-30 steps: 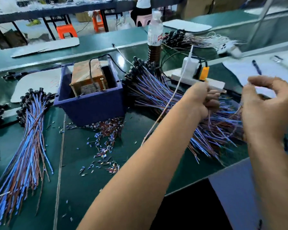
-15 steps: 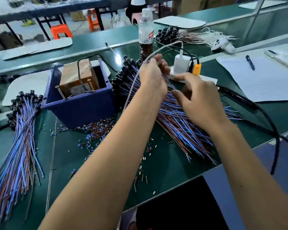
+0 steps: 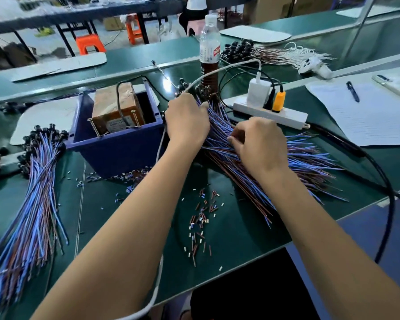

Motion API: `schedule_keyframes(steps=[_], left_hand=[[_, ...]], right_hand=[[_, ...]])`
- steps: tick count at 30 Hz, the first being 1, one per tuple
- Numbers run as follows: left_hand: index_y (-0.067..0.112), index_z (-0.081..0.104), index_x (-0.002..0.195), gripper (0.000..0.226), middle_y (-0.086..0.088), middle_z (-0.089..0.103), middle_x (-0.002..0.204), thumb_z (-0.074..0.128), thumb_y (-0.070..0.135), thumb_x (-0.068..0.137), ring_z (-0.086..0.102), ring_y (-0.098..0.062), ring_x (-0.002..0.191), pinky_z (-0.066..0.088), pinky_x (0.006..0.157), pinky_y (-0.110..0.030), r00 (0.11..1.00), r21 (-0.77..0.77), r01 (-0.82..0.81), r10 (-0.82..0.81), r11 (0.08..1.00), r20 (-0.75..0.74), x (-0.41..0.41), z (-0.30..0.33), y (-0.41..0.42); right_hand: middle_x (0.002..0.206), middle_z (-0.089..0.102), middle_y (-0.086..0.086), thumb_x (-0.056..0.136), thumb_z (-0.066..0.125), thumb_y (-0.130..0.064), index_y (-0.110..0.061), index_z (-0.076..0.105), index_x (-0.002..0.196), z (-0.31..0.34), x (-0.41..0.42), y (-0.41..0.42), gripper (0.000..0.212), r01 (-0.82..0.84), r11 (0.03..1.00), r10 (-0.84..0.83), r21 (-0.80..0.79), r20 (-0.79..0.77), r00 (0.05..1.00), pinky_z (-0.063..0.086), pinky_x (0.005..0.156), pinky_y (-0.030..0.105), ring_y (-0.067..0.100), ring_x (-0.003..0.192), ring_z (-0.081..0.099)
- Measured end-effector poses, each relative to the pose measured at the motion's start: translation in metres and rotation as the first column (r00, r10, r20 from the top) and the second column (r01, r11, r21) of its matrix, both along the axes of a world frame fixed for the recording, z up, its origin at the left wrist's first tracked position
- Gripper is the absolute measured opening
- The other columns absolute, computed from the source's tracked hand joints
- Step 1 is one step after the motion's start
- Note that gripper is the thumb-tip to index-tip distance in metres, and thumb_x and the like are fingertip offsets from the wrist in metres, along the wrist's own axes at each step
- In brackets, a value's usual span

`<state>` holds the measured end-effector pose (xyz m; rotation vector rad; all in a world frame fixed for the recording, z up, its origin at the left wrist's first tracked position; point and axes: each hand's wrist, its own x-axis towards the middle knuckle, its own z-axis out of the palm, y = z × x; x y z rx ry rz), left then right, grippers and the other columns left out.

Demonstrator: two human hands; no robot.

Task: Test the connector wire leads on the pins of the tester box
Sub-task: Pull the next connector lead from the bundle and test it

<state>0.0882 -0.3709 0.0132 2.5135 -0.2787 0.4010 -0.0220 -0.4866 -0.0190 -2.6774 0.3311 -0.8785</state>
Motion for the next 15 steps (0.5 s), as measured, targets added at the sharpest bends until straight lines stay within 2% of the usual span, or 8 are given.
schedule_keyframes(steps=[2,5,8,10,11,13,15], left_hand=[[0.005,0.068,0.079,0.043,-0.013,0.071,0.083,0.066,0.044,0.098,0.069,-0.033,0.081,0.056,0.074,-0.037,0.999,0.004,0.041,-0.041,0.999,0.005,-0.007,-0.003,0.0],[0.007,0.071,0.091,0.035,-0.011,0.071,0.092,0.071,0.042,0.094,0.068,-0.032,0.088,0.056,0.078,-0.038,0.989,-0.028,0.131,-0.132,0.991,-0.062,-0.018,-0.006,0.004],[0.007,0.069,0.081,0.032,-0.007,0.07,0.082,0.073,0.037,0.093,0.067,-0.025,0.084,0.051,0.07,-0.031,0.955,-0.12,0.245,-0.261,0.962,-0.142,-0.033,0.003,0.017],[0.007,0.069,0.075,0.031,-0.007,0.07,0.074,0.074,0.033,0.092,0.065,-0.017,0.072,0.052,0.066,-0.031,0.922,-0.245,0.327,-0.364,0.913,-0.128,-0.045,0.015,0.035],[0.006,0.068,0.073,0.031,-0.008,0.07,0.07,0.075,0.029,0.092,0.061,-0.014,0.065,0.05,0.063,-0.03,0.912,-0.331,0.364,-0.406,0.87,-0.064,-0.053,0.021,0.046],[0.004,0.063,0.069,0.031,-0.008,0.064,0.062,0.074,0.02,0.093,0.052,-0.013,0.056,0.045,0.054,-0.032,0.896,-0.507,0.439,-0.405,0.742,0.183,-0.069,0.032,0.072],[0.004,0.056,0.068,0.03,-0.006,0.053,0.058,0.069,0.011,0.095,0.044,-0.016,0.053,0.038,0.049,-0.032,0.863,-0.614,0.488,-0.24,0.621,0.444,-0.079,0.036,0.103]], right_hand=[[0.09,0.073,0.008,0.088,0.082,-0.031,-0.018,0.081,0.093,-0.003,0.0,0.0,0.014,0.024,1.0,-0.024,-0.01,0.005,1.0,0.043,0.068,0.031,0.032,0.082,0.068],[0.087,0.074,0.007,0.084,0.085,-0.031,-0.02,0.08,0.091,-0.003,0.003,0.004,0.014,0.026,1.0,-0.026,-0.005,0.015,1.0,0.049,0.067,0.034,0.033,0.08,0.069],[0.089,0.074,0.008,0.082,0.086,-0.032,-0.02,0.079,0.092,-0.002,0.005,0.007,0.017,0.021,1.0,-0.021,0.017,-0.002,1.0,0.052,0.071,0.037,0.034,0.084,0.068],[0.088,0.073,0.009,0.084,0.083,-0.033,-0.018,0.077,0.094,0.002,0.007,0.013,0.02,0.0,0.998,-0.002,0.062,0.025,1.0,0.052,0.073,0.039,0.033,0.084,0.067],[0.086,0.072,0.008,0.086,0.08,-0.033,-0.016,0.076,0.093,0.007,0.006,0.019,0.018,-0.009,0.997,0.002,0.079,0.086,0.996,0.051,0.072,0.039,0.032,0.081,0.066],[0.083,0.072,0.006,0.092,0.071,-0.029,-0.014,0.075,0.091,0.02,0.006,0.042,0.015,-0.059,0.995,0.034,0.082,0.275,0.961,0.05,0.07,0.039,0.028,0.076,0.065],[0.085,0.073,0.006,0.097,0.067,-0.024,-0.012,0.073,0.091,0.032,0.005,0.081,0.015,-0.182,0.983,0.154,0.028,0.419,0.895,0.049,0.072,0.039,0.027,0.077,0.065]])
